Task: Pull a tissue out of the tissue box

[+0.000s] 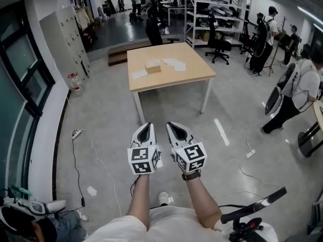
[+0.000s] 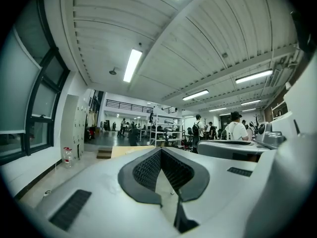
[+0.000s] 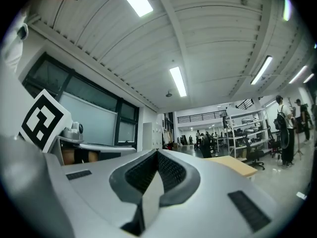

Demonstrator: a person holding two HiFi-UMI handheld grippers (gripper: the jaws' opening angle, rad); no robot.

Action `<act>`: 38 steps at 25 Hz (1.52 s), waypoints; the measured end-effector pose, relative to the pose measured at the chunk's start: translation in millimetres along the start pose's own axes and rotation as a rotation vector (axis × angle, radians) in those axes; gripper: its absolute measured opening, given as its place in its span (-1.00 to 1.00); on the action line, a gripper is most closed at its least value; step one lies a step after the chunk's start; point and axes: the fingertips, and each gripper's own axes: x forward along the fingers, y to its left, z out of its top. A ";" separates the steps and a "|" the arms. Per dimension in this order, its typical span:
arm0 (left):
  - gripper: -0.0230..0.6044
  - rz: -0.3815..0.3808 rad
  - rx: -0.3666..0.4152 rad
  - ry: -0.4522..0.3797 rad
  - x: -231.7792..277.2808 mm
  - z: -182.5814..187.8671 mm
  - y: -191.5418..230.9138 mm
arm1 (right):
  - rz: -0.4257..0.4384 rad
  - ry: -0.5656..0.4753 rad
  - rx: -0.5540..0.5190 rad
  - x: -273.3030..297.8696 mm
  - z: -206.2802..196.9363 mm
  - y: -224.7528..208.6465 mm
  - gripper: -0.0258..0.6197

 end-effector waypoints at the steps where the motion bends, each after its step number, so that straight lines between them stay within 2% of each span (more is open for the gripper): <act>1: -0.96 -0.002 0.005 0.001 11.2 2.3 9.2 | 0.008 0.000 -0.001 15.5 0.4 -1.1 -0.92; 5: -0.96 0.007 0.015 -0.020 45.4 10.9 50.9 | 0.032 0.004 -0.008 70.3 -1.9 1.2 -0.92; 8: -0.96 0.050 0.084 -0.023 68.8 12.4 80.0 | 0.009 0.011 -0.055 104.9 -3.7 -4.1 -0.92; 11: -0.96 0.065 0.130 0.014 87.8 2.2 97.1 | -0.019 0.011 -0.048 128.7 -9.9 -13.5 -0.92; 17: -0.96 0.045 0.084 0.043 121.7 -10.7 122.1 | -0.057 0.016 -0.018 162.1 -22.4 -36.2 -0.92; 21: -0.96 0.056 0.040 0.055 150.4 -21.9 143.1 | -0.036 -0.004 0.010 191.3 -29.0 -54.4 -0.92; 25: -0.96 0.079 0.032 0.081 190.7 -31.4 160.8 | -0.010 0.017 0.021 229.3 -42.1 -77.2 -0.92; 30: -0.96 0.101 0.068 0.054 248.9 -2.5 178.0 | 0.016 -0.019 0.008 291.3 -18.4 -123.5 -0.92; 34: -0.96 0.134 0.081 0.040 288.4 18.2 191.2 | 0.025 -0.052 0.039 329.9 -2.3 -162.5 -0.92; 38: -0.96 0.198 0.111 0.032 328.9 30.1 200.3 | 0.049 -0.054 0.060 358.6 -2.9 -199.6 -0.92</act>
